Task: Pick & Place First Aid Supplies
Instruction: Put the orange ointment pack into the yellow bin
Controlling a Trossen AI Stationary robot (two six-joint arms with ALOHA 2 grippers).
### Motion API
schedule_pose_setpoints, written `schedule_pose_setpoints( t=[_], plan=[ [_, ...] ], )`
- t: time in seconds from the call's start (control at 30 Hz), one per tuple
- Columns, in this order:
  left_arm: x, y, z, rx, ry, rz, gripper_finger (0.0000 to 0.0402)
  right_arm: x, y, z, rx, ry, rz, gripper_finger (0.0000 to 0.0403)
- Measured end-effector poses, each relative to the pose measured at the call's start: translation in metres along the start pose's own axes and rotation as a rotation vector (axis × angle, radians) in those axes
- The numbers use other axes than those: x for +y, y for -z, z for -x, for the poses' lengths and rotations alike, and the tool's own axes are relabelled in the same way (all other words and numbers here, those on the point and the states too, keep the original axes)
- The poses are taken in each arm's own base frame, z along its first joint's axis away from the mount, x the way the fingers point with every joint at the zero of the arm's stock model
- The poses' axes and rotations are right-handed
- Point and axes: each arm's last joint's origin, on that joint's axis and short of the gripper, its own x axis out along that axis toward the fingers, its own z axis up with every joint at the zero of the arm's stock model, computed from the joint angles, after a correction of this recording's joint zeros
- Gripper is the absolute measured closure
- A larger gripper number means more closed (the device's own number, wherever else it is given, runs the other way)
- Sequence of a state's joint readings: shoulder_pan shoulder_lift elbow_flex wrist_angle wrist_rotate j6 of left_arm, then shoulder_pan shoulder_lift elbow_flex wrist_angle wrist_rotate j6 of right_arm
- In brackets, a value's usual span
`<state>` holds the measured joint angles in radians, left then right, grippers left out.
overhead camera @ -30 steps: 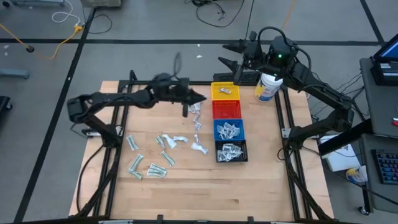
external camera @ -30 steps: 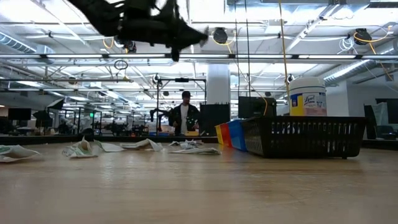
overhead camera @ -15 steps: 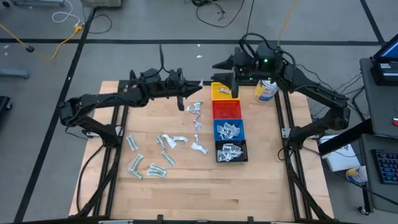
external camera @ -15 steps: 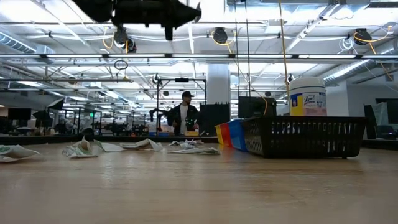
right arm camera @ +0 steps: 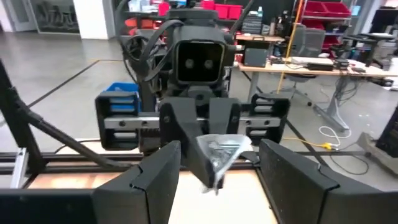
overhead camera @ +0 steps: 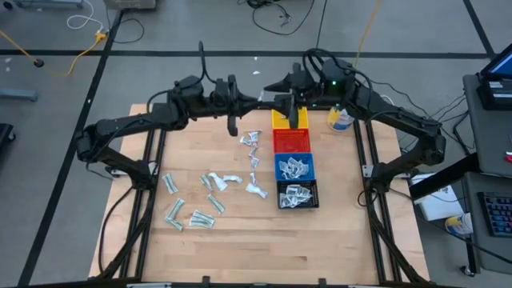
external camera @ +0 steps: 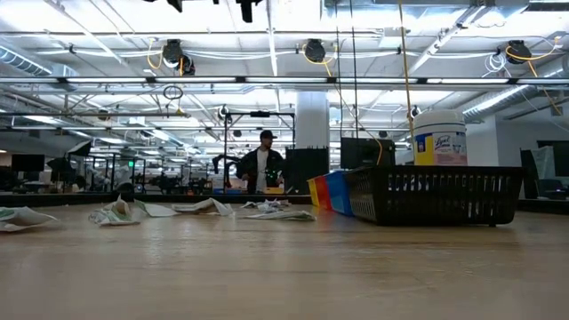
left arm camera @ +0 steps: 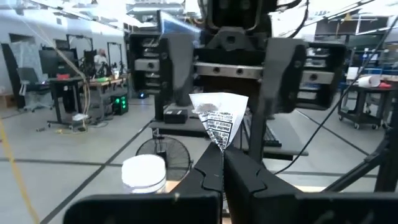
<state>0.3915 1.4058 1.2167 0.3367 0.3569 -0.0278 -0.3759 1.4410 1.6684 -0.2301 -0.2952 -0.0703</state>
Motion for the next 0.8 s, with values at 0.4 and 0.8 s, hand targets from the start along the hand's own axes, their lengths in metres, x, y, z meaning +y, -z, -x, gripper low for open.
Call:
schedule_pose_setpoints(
  t=[0.4, 0.8],
  plan=[
    [-0.008, 0.0, -0.003, 0.001, 0.009, 0.003, 0.0402, 0.002, 0.014, -0.014, -0.022, -0.059, -0.051, 0.0245],
    [-0.008, 0.0, -0.003, -0.001, 0.011, 0.056, 0.0393, 0.006, 0.013, -0.015, -0.032, -0.073, -0.026, 0.0398]
  ],
)
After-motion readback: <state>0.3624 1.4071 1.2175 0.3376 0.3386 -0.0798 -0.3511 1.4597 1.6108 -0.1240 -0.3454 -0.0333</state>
